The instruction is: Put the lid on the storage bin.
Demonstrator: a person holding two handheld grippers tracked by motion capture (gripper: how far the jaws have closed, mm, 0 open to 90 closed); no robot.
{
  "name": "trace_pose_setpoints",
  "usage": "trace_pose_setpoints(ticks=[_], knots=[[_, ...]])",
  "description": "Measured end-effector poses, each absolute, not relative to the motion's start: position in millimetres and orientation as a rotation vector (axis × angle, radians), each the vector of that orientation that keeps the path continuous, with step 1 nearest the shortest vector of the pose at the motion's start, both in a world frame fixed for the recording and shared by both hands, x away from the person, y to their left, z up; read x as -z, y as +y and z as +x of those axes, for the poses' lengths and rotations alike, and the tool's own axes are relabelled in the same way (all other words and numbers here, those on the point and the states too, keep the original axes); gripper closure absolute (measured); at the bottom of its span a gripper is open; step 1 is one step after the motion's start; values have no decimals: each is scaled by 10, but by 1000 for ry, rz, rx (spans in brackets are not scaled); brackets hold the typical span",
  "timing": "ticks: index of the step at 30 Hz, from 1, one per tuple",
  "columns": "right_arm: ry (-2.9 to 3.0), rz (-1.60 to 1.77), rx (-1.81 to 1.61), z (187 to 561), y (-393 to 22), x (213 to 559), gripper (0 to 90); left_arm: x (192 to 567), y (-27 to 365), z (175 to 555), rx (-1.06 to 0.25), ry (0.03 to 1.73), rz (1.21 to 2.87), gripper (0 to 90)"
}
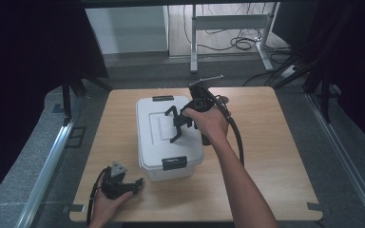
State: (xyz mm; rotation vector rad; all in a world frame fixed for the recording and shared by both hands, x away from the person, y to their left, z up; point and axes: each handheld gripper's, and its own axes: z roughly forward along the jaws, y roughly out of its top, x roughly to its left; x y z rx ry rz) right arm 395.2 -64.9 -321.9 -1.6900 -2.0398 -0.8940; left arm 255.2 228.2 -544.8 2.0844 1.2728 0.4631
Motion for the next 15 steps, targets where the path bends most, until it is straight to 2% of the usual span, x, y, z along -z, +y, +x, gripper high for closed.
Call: trace_pose_setpoints(ticks=[15], knots=[[-2062,-1752,804,4041,-403,3293,854,5448,2282,2552,-462,1270,2086,120]])
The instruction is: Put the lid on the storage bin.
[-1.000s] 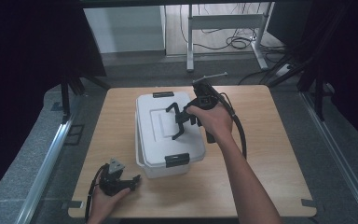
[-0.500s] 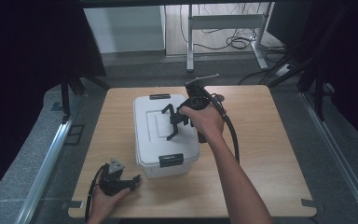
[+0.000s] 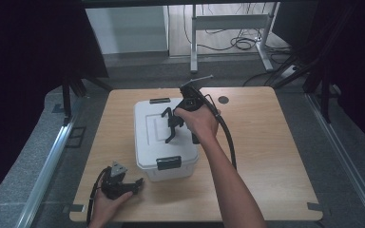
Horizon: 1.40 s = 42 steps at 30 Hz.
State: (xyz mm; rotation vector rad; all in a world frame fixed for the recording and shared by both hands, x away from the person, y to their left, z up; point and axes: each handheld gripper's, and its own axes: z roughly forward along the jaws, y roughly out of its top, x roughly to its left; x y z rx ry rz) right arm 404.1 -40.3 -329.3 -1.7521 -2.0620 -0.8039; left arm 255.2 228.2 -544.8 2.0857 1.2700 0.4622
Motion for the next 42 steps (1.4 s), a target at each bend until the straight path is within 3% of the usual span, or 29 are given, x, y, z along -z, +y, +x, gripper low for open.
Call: trace_pose_setpoints(ticks=[31,35,42], knots=[[-2042,-1784,783,4197,-346,3618,837,5447,2281,2551,-460,1266,2088,121],[-2071,-1759,835,4182,-359,3601,787,5447,2280,2550,-460,1266,2089,121],[-2197,-1650,1057,4073,-507,3485,574,5446,2281,2550,-460,1265,2090,120]])
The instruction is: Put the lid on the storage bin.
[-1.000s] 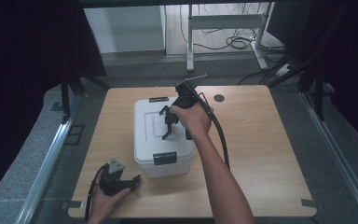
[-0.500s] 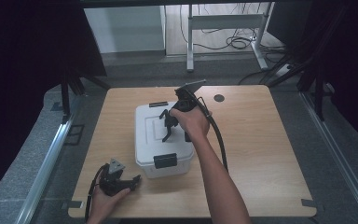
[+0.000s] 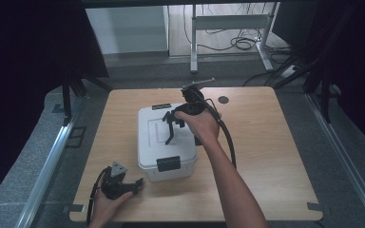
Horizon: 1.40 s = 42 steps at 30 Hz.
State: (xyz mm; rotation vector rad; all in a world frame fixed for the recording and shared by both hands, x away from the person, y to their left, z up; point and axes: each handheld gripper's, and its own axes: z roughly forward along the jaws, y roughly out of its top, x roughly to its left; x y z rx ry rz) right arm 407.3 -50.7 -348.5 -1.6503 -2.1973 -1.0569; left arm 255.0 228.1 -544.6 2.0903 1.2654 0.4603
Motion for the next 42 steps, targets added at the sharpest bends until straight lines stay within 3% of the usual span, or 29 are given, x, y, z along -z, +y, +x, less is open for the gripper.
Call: trace_pose_setpoints(ticks=[10,29,42], knots=[[-2269,-1553,1214,3904,-865,3462,471,5446,2281,2550,-460,1265,2090,120],[-2180,-1589,1354,3573,-1664,3668,464,5446,2281,2550,-459,1266,2090,121],[-2122,-1610,1400,3205,-2233,4138,454,5449,2277,2549,-462,1267,2084,121]])
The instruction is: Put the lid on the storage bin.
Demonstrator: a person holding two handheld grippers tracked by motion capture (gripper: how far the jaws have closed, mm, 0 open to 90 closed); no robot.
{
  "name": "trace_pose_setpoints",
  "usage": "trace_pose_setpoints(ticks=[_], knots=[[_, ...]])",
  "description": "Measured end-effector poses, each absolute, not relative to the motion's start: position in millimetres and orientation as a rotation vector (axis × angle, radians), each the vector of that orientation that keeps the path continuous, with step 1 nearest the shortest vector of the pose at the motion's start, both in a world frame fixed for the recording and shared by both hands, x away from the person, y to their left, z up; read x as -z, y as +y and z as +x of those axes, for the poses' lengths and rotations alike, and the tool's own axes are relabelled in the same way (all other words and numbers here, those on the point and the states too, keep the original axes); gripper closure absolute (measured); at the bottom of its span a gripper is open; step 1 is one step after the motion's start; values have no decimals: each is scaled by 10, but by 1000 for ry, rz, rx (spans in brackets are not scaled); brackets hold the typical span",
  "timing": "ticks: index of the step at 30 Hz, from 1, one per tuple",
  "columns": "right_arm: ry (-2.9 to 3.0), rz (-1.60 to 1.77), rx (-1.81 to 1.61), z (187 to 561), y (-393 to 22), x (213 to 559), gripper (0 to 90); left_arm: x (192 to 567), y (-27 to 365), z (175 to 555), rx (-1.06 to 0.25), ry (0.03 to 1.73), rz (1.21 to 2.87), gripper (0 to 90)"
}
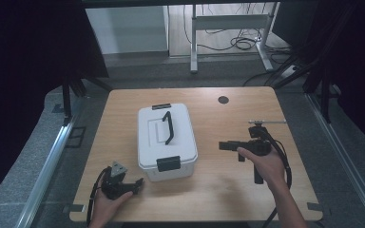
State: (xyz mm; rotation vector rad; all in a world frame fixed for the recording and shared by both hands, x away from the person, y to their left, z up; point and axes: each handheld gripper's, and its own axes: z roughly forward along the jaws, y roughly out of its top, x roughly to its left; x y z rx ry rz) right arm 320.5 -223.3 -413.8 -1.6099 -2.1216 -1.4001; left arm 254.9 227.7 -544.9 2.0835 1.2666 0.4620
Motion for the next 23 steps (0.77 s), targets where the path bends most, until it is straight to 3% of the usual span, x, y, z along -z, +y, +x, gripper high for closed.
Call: trace_pose_setpoints(ticks=[12,23], knots=[[-2073,-1703,1352,3004,-2632,4578,453,5448,2280,2550,-462,1265,2086,121],[-2068,-1698,1376,2994,-2650,4589,453,5448,2280,2550,-462,1265,2087,120]])
